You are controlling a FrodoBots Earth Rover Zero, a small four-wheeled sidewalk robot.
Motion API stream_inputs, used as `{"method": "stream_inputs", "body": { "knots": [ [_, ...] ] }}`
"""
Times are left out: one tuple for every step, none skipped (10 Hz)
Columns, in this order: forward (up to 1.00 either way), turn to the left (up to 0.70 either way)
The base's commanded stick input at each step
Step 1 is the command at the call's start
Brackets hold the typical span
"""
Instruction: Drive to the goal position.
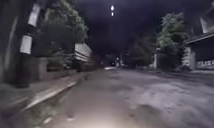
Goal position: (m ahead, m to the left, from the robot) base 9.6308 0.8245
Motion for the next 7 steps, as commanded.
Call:
{"method": "stream_inputs", "body": {
  "knots": [
    [0.50, 0.00],
    [0.50, 0.00],
    [0.50, 0.00],
    [0.50, 0.00],
    [0.50, 0.00],
    [0.50, 0.00],
    [0.50, 0.00]
  ]
}}
